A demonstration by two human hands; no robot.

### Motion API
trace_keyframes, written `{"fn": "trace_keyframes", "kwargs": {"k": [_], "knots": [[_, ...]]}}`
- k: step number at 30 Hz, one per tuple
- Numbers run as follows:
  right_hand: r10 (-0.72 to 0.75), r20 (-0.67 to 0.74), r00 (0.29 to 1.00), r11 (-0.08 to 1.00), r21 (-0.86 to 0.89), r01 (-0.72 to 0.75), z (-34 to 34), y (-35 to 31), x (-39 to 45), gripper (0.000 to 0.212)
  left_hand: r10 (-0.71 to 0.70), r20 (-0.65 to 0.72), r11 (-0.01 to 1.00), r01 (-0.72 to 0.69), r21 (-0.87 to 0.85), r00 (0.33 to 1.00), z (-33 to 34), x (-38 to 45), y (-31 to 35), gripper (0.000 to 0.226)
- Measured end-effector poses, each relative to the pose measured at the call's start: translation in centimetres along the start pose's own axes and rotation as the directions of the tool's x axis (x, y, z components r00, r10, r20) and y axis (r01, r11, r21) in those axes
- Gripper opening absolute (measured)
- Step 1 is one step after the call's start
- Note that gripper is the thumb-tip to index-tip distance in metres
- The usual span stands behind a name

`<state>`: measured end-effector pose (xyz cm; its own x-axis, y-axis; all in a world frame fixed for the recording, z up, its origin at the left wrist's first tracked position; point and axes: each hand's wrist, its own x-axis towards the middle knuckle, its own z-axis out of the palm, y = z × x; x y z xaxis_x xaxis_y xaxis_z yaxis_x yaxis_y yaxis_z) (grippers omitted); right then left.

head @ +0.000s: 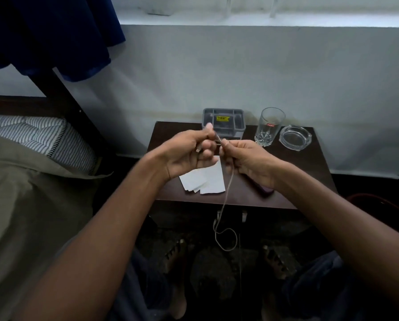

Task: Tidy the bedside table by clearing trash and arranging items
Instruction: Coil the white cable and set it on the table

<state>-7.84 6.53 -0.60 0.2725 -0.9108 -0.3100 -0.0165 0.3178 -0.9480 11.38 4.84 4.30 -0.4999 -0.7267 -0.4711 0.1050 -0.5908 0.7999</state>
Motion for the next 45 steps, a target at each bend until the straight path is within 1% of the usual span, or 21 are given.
{"fn": "trace_keyframes", "kwargs": {"k": [2, 4, 6, 7, 8, 10, 11, 13, 17, 19, 23, 26, 32, 34, 35, 36, 38, 39, 40, 42, 45], "knots": [[-0.007, 0.081, 0.997, 0.998, -0.064, 0.012, 0.4, 0.7, -0.1, 0.028, 0.165, 0.011, 0.957, -0.158, -0.244, 0.986, 0.8, 0.4, -0.2, 0.037], [0.087, 0.209, 0.974, 0.972, -0.231, -0.037, 0.8, 1.3, -0.6, 0.027, 0.32, -0.008, 0.894, -0.305, -0.329, 0.947, 1.6, 1.0, -0.6, 0.038], [0.227, 0.338, 0.913, 0.929, -0.355, -0.1, 1.3, 1.4, -1.3, 0.024, 0.497, -0.071, 0.868, -0.496, 0.041, 0.865, 1.3, 1.7, -1.1, 0.038], [0.277, 0.387, 0.88, 0.919, -0.374, -0.125, 1.4, 1.2, -1.6, 0.023, 0.589, -0.027, 0.754, -0.537, 0.378, 0.807, 0.9, 2.0, -1.4, 0.035], [0.306, 0.424, 0.852, 0.915, -0.378, -0.14, 1.3, 1.0, -1.7, 0.022, 0.638, 0.07, 0.537, -0.508, 0.673, 0.766, 0.3, 2.2, -1.8, 0.03], [0.316, 0.457, 0.831, 0.914, -0.382, -0.137, 0.3, 0.1, -1.8, 0.023, 0.531, 0.209, 0.174, -0.347, 0.922, 0.821, -0.5, 2.3, -2.6, 0.031], [0.313, 0.456, 0.833, 0.912, -0.389, -0.13, -0.4, -0.4, -1.8, 0.023, 0.445, 0.187, 0.129, -0.269, 0.954, 0.876, -0.7, 2.3, -2.9, 0.038], [0.308, 0.433, 0.847, 0.91, -0.393, -0.131, -2.0, -1.2, -1.6, 0.022, 0.242, 0.103, 0.223, -0.158, 0.962, 0.965, -1.1, 2.2, -2.9, 0.041], [0.221, 0.338, 0.915, 0.95, -0.287, -0.123, -3.8, -1.8, -1.2, 0.023, -0.093, 0.111, 0.744, -0.005, 0.668, 0.99, -0.9, 0.9, -1.5, 0.046], [0.18, 0.326, 0.928, 0.97, -0.214, -0.113, -3.7, -1.8, -1.0, 0.024, -0.134, 0.193, 0.855, 0.015, 0.518, 0.972, -0.6, 0.1, -0.8, 0.044], [0.13, 0.36, 0.924, 0.989, -0.113, -0.095, -2.5, -1.4, -1.1, 0.066, -0.076, 0.347, 0.989, 0.027, 0.145, 0.935, 0.1, -1.3, 0.3, 0.03], [0.14, 0.38, 0.914, 0.99, -0.026, -0.14, -0.6, -1.1, -1.3, 0.051, 0.139, 0.287, 0.983, -0.097, -0.154, 0.948, 1.0, -0.9, -0.1, 0.025], [0.254, 0.402, 0.88, 0.967, -0.102, -0.232, -0.5, -0.6, -0.9, 0.034, 0.467, -0.027, 0.857, -0.461, -0.23, 0.884, 2.3, 0.8, -1.2, 0.035], [0.269, 0.424, 0.865, 0.956, -0.226, -0.187, -0.1, -0.3, -1.2, 0.022, 0.56, -0.075, 0.825, -0.546, 0.148, 0.825, 1.4, 1.2, -1.0, 0.035], [0.273, 0.432, 0.86, 0.948, -0.271, -0.166, 0.1, -0.2, -1.3, 0.021, 0.613, -0.053, 0.72, -0.53, 0.449, 0.788, 0.8, 1.4, -1.2, 0.035], [0.278, 0.44, 0.854, 0.943, -0.293, -0.157, 0.2, -0.4, -1.5, 0.023, 0.647, 0.01, 0.531, -0.46, 0.712, 0.762, 0.4, 1.6, -1.5, 0.035], [0.276, 0.453, 0.848, 0.943, -0.297, -0.148, -0.5, -1.2, -1.5, 0.026, 0.575, 0.129, 0.186, -0.283, 0.941, 0.808, -0.2, 1.9, -2.3, 0.036], [0.267, 0.44, 0.858, 0.943, -0.302, -0.138, -1.2, -1.7, -1.4, 0.026, 0.5, 0.127, 0.138, -0.223, 0.965, 0.857, -0.2, 1.9, -2.6, 0.036], [0.254, 0.419, 0.872, 0.943, -0.307, -0.127, -2.1, -2.2, -1.3, 0.025, 0.408, 0.103, 0.186, -0.193, 0.963, 0.907, -0.2, 1.8, -2.6, 0.037], [0.217, 0.372, 0.903, 0.948, -0.301, -0.104, -3.6, -2.8, -0.9, 0.025, 0.212, 0.083, 0.457, -0.174, 0.872, 0.974, -0.2, 1.7, -2.4, 0.041], [0.145, 0.326, 0.934, 0.972, -0.221, -0.074, -4.8, -2.7, -0.4, 0.026, 0.013, 0.167, 0.805, -0.109, 0.583, 0.986, 0.2, 1.2, -1.5, 0.042]]}}
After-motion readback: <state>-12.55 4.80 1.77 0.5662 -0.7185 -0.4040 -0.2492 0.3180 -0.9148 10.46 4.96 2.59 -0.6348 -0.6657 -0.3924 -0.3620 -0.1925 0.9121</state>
